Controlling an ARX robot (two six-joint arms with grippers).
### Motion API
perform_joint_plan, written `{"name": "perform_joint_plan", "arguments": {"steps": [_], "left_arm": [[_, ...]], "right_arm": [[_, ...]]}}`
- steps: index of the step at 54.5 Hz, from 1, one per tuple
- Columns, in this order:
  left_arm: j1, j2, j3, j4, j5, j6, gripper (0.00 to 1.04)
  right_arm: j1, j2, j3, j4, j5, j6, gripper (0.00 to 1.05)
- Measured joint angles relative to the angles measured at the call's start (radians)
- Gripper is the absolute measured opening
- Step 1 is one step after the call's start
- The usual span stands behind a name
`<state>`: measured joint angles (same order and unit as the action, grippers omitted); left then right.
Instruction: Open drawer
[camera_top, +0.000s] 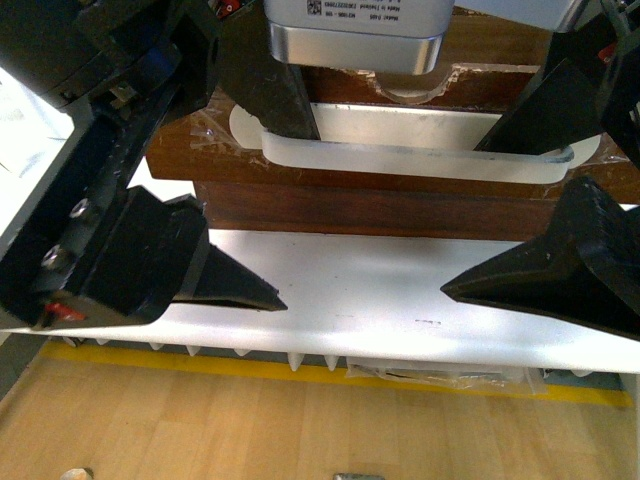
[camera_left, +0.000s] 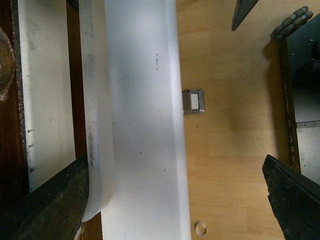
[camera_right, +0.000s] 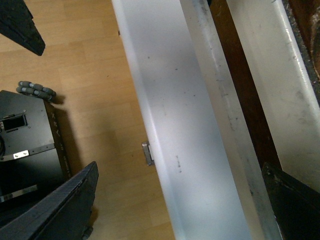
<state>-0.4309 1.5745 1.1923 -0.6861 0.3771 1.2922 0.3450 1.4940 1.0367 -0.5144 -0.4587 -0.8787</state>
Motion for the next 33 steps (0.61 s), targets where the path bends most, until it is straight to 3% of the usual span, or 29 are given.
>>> {"name": "perform_joint_plan", "arguments": {"steps": [13, 33], "left_arm": [[-0.017, -0.053, -0.065, 0.037, 0.01, -0.006, 0.99], [-0.028, -0.296, -0.253, 0.402, 0.159, -0.278, 0.99]], "right_arm": [[0.013, -0.068, -0.056, 0.039, 0.001, 0.0, 0.96], [-0.075, -0.309, -0.232, 0.269, 0.007, 0.136, 0.96]]}}
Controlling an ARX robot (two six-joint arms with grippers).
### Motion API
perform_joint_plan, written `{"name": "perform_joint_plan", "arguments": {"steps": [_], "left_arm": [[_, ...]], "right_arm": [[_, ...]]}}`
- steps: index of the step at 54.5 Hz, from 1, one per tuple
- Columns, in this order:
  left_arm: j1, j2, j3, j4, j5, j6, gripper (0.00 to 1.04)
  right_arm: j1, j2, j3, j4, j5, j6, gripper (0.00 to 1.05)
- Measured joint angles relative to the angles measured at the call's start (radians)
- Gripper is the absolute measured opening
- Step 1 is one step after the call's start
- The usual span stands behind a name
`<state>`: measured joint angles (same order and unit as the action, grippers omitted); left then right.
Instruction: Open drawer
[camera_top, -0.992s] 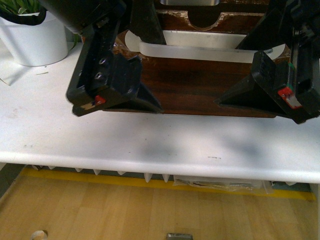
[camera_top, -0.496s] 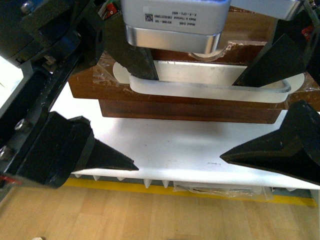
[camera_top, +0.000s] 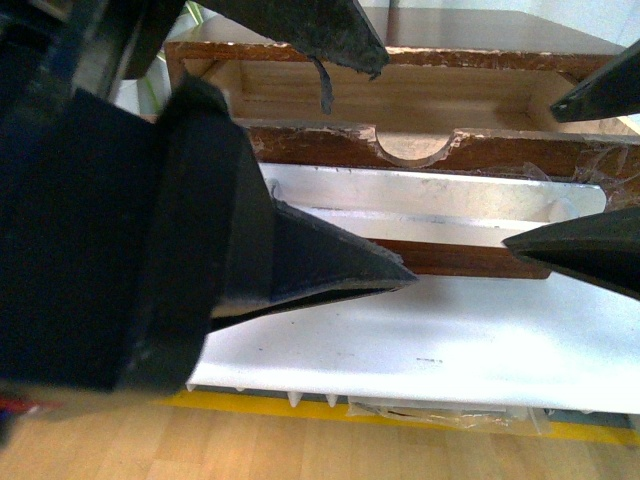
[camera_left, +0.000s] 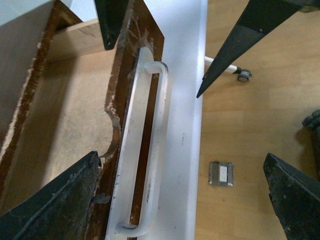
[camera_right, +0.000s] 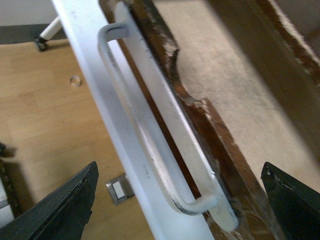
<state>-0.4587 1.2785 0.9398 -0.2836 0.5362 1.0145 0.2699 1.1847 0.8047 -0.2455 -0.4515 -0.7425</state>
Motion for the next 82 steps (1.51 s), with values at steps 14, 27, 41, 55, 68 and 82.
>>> {"name": "perform_joint_plan", "arguments": {"steps": [14, 27, 41, 55, 68, 82], "left_arm": [[0.119, -0.225, -0.306, 0.484, -0.206, -0.331, 0.99], [0.282, -0.481, -0.505, 0.551, -0.274, -0.585, 0.99], [0.56, -0.784, -0.644, 0.385, -0.245, -0.869, 0.99], [0.839, -0.986, -0.747, 0.168, -0.219, -0.993, 0.99], [0.865, -1.002, -0.761, 0.159, -0.214, -1.001, 0.99], [0.812, -1.153, -0.852, 0.319, -0.199, -1.009, 0.68]], "right_arm": [[-0.075, -0.282, -0.272, 0.281, 0.173, 0.23, 0.96], [-0.129, -0.583, -0.441, 0.311, 0.315, 0.416, 0.96], [-0.223, -0.879, -0.549, 0.222, 0.394, 0.541, 0.96], [-0.31, -1.037, -0.613, 0.188, 0.45, 0.674, 0.96], [-0.315, -1.041, -0.625, 0.187, 0.474, 0.723, 0.96], [-0.274, -1.077, -0.674, 0.218, 0.448, 0.73, 0.63]]}}
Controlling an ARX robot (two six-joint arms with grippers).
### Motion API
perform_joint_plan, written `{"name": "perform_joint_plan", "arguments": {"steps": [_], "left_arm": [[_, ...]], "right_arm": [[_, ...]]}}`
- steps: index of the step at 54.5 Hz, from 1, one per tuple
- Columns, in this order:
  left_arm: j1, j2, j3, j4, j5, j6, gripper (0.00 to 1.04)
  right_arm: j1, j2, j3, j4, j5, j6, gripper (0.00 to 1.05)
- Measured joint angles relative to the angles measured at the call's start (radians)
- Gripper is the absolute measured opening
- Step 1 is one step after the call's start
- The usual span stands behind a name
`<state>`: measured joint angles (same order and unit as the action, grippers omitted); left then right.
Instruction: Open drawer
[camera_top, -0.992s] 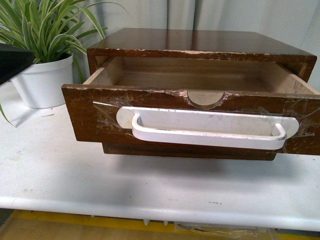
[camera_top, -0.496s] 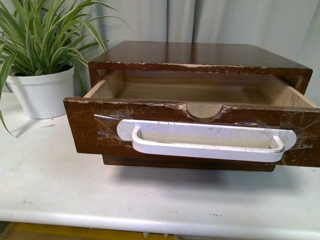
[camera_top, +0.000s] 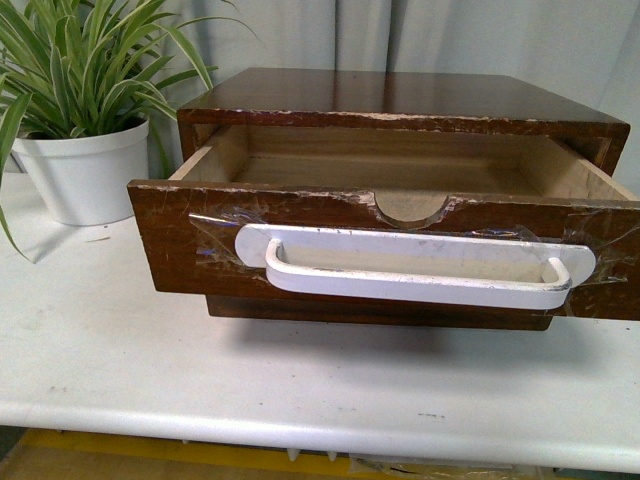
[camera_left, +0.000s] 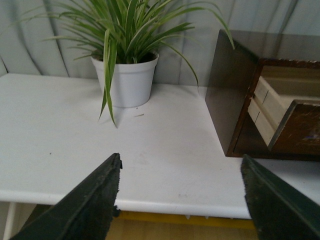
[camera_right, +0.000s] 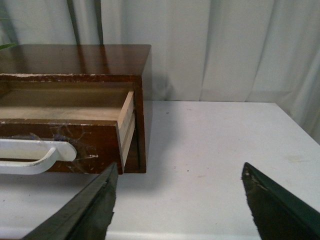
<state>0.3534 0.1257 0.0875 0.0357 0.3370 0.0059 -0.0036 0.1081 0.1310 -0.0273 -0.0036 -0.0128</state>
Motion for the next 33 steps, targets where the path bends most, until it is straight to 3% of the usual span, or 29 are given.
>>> {"name": "perform_joint_plan", "arguments": {"steps": [19, 24, 33], "left_arm": [[-0.194, -0.07, -0.039, -0.026, -0.19, -0.003, 0.07], [-0.298, -0.098, -0.053, -0.035, -0.318, -0.008, 0.04], [-0.349, -0.122, -0.078, -0.037, -0.335, -0.008, 0.04]], "right_arm": [[0.0, -0.043, -0.056, 0.013, 0.002, 0.0, 0.02], [0.0, -0.051, -0.065, 0.014, 0.002, 0.001, 0.01], [0.0, -0.063, -0.079, 0.017, 0.002, 0.002, 0.01]]}}
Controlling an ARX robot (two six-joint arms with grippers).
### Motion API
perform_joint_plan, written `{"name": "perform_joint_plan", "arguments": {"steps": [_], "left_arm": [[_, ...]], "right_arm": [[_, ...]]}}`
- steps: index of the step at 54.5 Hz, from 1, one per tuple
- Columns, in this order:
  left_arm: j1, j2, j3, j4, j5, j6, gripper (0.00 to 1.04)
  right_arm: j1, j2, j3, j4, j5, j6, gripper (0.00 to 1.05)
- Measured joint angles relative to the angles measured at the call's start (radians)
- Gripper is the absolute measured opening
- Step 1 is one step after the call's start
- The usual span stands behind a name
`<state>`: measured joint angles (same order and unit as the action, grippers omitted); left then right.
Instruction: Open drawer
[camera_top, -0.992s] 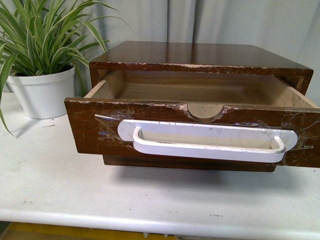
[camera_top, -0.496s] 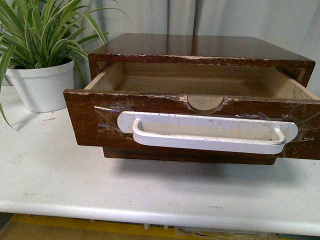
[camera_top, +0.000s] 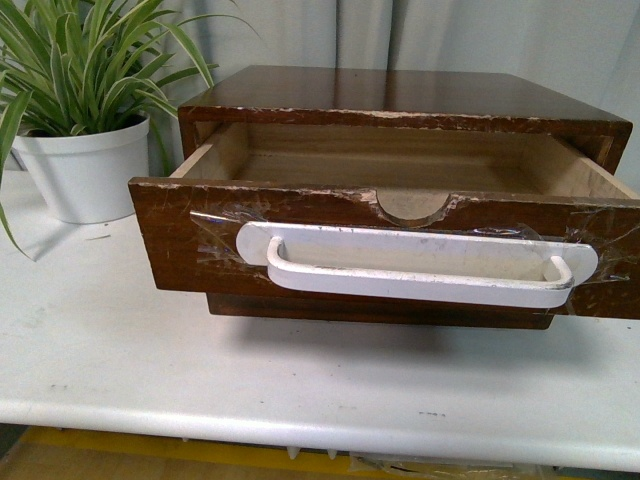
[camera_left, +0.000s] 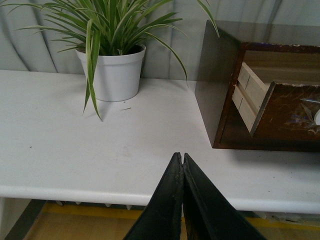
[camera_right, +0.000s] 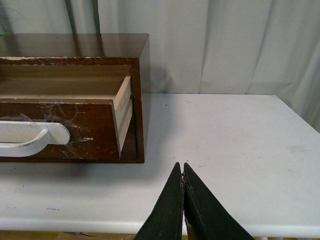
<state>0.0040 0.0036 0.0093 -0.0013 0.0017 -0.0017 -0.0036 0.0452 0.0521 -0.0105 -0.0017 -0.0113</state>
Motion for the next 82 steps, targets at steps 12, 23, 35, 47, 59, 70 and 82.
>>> {"name": "perform_joint_plan", "arguments": {"steps": [12, 23, 35, 47, 59, 70, 82], "left_arm": [[-0.001, 0.0, 0.0, 0.0, 0.0, 0.0, 0.04], [-0.001, 0.0, 0.0, 0.0, 0.0, 0.0, 0.04], [-0.001, 0.0, 0.0, 0.0, 0.0, 0.0, 0.04], [-0.001, 0.0, 0.0, 0.0, 0.0, 0.0, 0.32], [-0.001, 0.0, 0.0, 0.0, 0.0, 0.0, 0.68], [-0.001, 0.0, 0.0, 0.0, 0.0, 0.0, 1.0], [-0.001, 0.0, 0.0, 0.0, 0.0, 0.0, 0.99]], "right_arm": [[0.0, -0.039, -0.045, 0.006, 0.0, 0.0, 0.01], [0.0, -0.041, -0.045, 0.006, 0.0, 0.0, 0.01], [0.0, -0.041, -0.045, 0.006, 0.0, 0.0, 0.01], [0.0, -0.041, -0.045, 0.006, 0.0, 0.0, 0.25], [0.0, -0.041, -0.045, 0.006, 0.0, 0.0, 0.61], [0.0, -0.041, -0.045, 0.006, 0.0, 0.001, 0.95], [0.0, -0.041, -0.045, 0.006, 0.0, 0.002, 0.96]]}}
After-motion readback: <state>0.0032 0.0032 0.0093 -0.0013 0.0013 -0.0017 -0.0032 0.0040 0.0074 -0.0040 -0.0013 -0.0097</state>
